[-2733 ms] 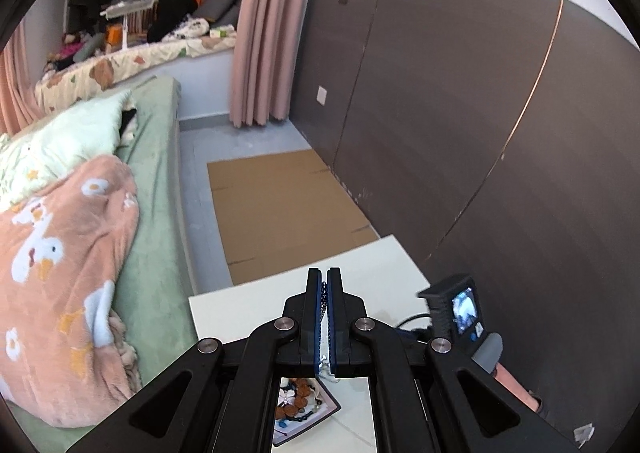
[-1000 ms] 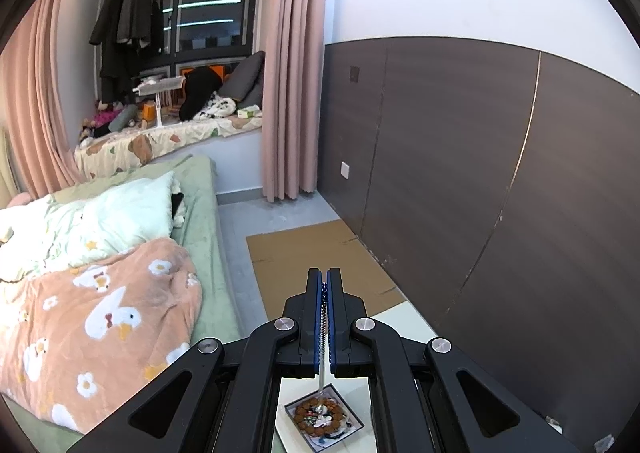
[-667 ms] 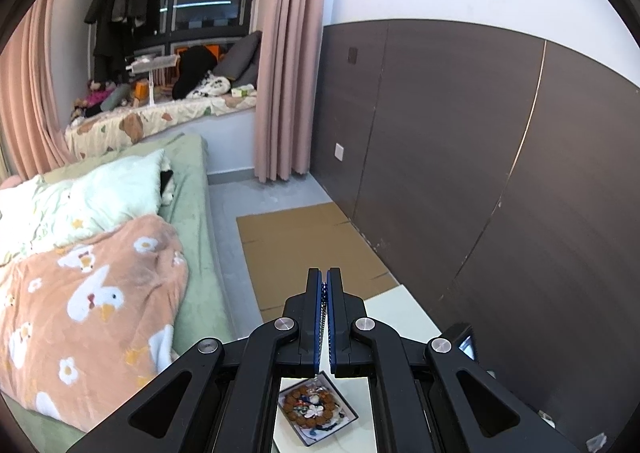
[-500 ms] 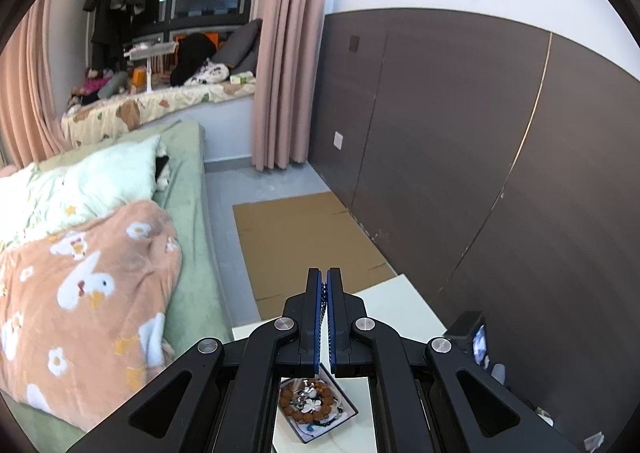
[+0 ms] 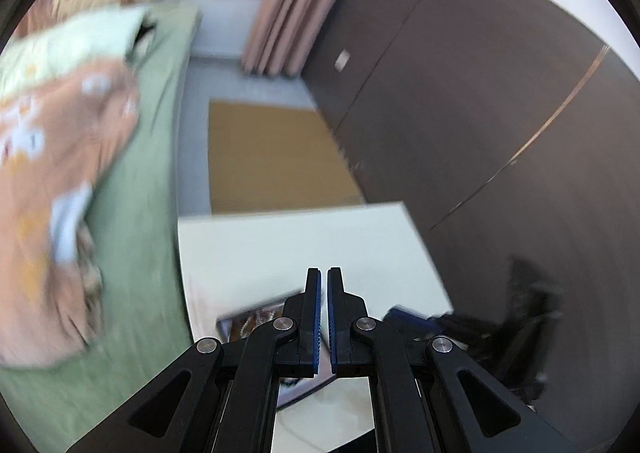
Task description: Organize jewelry
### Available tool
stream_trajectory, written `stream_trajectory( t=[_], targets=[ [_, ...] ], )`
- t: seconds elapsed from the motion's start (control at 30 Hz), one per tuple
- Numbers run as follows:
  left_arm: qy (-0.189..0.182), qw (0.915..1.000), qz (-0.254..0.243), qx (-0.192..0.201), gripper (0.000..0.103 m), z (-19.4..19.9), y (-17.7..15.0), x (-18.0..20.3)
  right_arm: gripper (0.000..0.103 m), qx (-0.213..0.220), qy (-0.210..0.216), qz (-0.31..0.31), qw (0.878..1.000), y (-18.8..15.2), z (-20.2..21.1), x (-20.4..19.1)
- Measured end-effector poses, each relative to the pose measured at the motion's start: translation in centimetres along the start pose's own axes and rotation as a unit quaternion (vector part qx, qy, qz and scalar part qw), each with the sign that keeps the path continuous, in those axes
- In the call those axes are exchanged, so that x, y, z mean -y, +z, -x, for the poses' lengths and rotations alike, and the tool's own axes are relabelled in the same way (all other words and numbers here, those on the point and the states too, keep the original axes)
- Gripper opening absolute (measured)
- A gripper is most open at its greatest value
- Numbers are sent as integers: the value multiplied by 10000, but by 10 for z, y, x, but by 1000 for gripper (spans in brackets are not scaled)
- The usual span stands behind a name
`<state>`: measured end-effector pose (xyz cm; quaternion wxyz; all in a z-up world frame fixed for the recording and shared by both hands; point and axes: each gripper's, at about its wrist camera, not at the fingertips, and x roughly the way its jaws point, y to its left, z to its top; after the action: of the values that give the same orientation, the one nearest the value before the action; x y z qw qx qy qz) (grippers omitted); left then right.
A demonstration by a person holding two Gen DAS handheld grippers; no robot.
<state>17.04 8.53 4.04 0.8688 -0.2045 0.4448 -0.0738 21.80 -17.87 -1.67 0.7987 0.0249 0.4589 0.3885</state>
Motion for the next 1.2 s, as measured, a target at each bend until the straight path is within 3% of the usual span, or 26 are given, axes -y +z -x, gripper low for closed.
stream_trajectory(
  t=[0.03,0.07,0.1,0.17,0.43,0.5,0.53,0.57,0.77,1.07,1.13,1.2],
  targets=[
    [-11,9999,80,-63,9,-8,-6,-6,14,-7,47,8,10000,0,-1,-1],
    [-28,9997,195,-133,29,-18,-14,-14,14,-13,112,13,9999,0,-3,-2],
    [-38,9994,314,-172,61,-26,-21,-22,14,-13,195,8,9998,0,-5,-4],
    [-84,9984,541,-103,83,-31,-31,-36,14,-22,343,43,9994,-1,-9,-9],
    [-48,9941,1076,88,83,-25,-58,-74,15,-240,589,328,9974,-6,-38,-39],
    [-3,9932,1149,181,83,-23,-62,-81,34,-377,622,259,9970,-4,-43,-40],
    [1,9929,1168,207,83,-22,-64,-83,58,-349,561,234,9975,-4,-43,-39],
    [-10,9927,1183,223,83,-21,-66,-85,73,-258,450,226,9984,-4,-42,-38],
    [-14,9925,1174,336,83,-23,-72,-85,75,-239,217,14,9995,-1,-33,-23],
    [57,9958,809,416,84,-22,-75,-56,75,-201,-110,-210,9995,0,-4,-8],
    [62,9963,699,491,86,-17,-75,-47,75,-137,-194,-243,9994,-1,6,-6],
    [68,9967,573,573,95,-13,-74,-37,75,-94,-339,-215,9992,-2,14,-5]
  ],
)
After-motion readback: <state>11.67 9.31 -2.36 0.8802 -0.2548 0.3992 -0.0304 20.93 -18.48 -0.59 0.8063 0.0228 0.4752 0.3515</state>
